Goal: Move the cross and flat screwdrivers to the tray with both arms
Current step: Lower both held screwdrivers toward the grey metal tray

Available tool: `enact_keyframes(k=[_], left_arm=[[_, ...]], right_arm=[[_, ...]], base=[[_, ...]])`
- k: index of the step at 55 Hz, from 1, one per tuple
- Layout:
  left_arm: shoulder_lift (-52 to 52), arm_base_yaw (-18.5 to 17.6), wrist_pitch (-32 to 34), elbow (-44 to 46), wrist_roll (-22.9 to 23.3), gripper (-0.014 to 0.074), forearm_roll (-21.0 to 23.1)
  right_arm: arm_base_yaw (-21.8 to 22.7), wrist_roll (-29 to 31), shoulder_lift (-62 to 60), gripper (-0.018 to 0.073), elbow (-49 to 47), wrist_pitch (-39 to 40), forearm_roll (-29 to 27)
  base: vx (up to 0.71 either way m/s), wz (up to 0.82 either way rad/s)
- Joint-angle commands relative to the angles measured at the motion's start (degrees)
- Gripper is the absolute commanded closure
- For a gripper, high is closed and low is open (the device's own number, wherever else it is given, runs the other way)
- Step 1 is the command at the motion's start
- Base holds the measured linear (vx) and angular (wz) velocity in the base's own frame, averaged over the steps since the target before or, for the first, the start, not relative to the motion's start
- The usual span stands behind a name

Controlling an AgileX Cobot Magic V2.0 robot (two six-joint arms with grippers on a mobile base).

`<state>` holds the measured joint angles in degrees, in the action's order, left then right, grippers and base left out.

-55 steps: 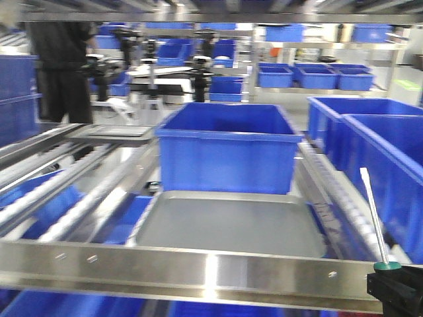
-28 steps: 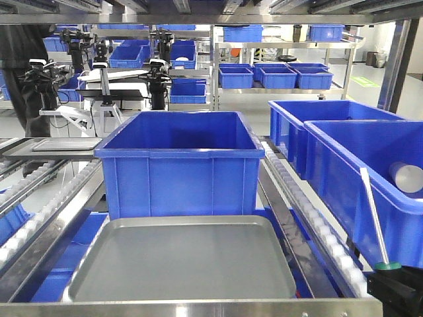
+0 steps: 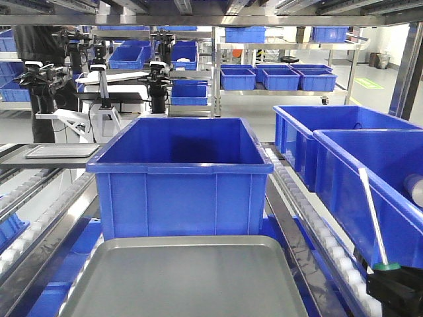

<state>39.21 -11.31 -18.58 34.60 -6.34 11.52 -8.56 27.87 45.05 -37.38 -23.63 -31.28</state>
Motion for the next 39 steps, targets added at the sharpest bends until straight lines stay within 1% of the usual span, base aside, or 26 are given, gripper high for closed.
enact_keyframes(k=[1,39], left_arm=[[-0.11,-0.23,5.46,1.96,0.00,0.0596,0.83],[-0.11,-0.23,5.36,1.96,0.00,0.0596,0.83]], right_arm=[[0.07,0.42,-0.29,0.0567,-1.73,4.43,-1.08],[0.06,0.37,-0.29,0.0567,-1.73,5.04,-1.15]], base=[[0.08,-0.02],[0.02,0.00]])
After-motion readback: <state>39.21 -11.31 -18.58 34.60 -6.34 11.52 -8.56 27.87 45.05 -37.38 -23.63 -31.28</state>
